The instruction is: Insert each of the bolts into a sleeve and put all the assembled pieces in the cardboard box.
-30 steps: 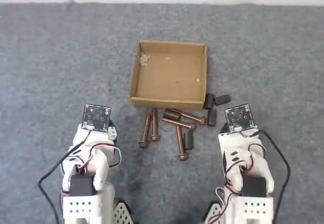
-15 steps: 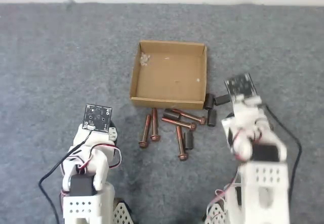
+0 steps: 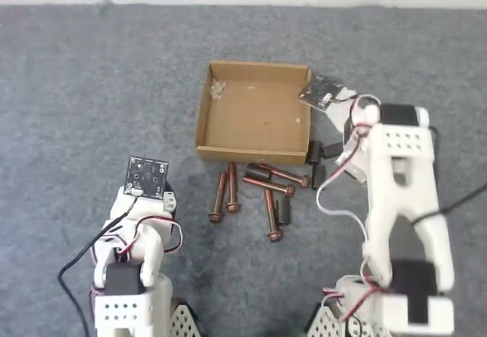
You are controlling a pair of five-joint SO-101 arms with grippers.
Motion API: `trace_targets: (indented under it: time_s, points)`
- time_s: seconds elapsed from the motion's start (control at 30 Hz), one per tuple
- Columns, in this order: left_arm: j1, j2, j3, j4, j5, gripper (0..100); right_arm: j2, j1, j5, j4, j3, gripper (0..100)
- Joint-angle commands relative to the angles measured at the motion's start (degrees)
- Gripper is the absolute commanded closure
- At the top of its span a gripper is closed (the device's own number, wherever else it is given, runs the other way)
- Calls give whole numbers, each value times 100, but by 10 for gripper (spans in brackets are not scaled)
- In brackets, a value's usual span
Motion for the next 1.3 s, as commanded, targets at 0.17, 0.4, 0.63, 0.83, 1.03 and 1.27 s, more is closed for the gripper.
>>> trace_targets:
  time_s: [0.17, 0.4, 0.63, 0.83, 1.03, 1.27]
  points:
    - [-18, -123, -40, -88, -62, 984, 840, -136, 1380, 242, -1037, 764]
    - [-18, -123, -40, -167, -70, 984, 1657, -295, 1943, -154, -1442, 848]
    - [-18, -123, -40, -167, -70, 915, 2440, -286, 2426, -374, -1820, 853]
    - [-35, -123, -40, -158, -62, 859, 2958, -303, 2646, -347, -2374, 853]
    - [-44, -123, -40, -167, -62, 857, 3125, -312, 2822, -303, -2505, 794]
    - [-44, -123, -40, -167, -62, 856, 3125, -435, 3033, -347, -2189, 790]
